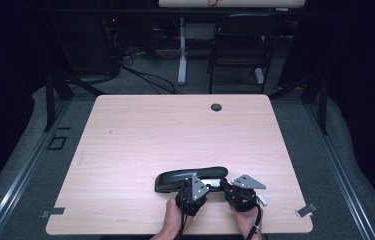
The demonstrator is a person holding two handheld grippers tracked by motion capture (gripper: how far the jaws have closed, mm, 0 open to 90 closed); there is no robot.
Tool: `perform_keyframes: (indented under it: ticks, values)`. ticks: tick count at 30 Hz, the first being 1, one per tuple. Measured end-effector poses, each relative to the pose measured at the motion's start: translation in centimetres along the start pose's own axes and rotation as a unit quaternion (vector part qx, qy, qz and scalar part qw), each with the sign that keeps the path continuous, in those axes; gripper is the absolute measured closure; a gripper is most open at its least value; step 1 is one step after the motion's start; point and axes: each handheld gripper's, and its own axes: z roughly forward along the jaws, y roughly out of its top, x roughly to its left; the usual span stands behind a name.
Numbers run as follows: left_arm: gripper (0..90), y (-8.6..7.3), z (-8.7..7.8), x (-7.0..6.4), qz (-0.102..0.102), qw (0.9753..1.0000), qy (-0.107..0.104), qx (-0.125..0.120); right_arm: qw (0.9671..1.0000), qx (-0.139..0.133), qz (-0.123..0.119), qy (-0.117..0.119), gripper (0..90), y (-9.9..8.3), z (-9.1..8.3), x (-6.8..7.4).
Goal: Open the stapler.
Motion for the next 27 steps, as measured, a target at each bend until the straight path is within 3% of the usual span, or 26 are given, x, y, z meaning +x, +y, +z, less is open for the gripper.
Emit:
perform_keyframes:
  ticks: [7, 10, 14, 27]
  values:
    - [90.0, -0.2, 0.7, 0.1, -0.013, 0.9999, 0.008, -0.001, 0.9999, -0.003, -0.012, -0.005, 88.8, 0.0, 0.1, 0.3]
    - [90.0, -0.3, 1.4, 0.0, -0.025, 0.9997, 0.005, -0.003, 0.9992, 0.000, -0.038, -0.007, 90.0, 0.1, 0.3, 0.6]
    - [90.0, -0.2, 1.8, -0.1, -0.028, 0.9996, 0.006, -0.007, 0.9995, 0.001, -0.030, 0.005, 90.0, 0.2, 0.3, 0.4]
    - [90.0, 0.4, 2.5, -0.5, -0.041, 0.9982, 0.021, -0.039, 0.9994, -0.001, -0.034, 0.007, 90.0, 0.4, 0.7, 0.5]
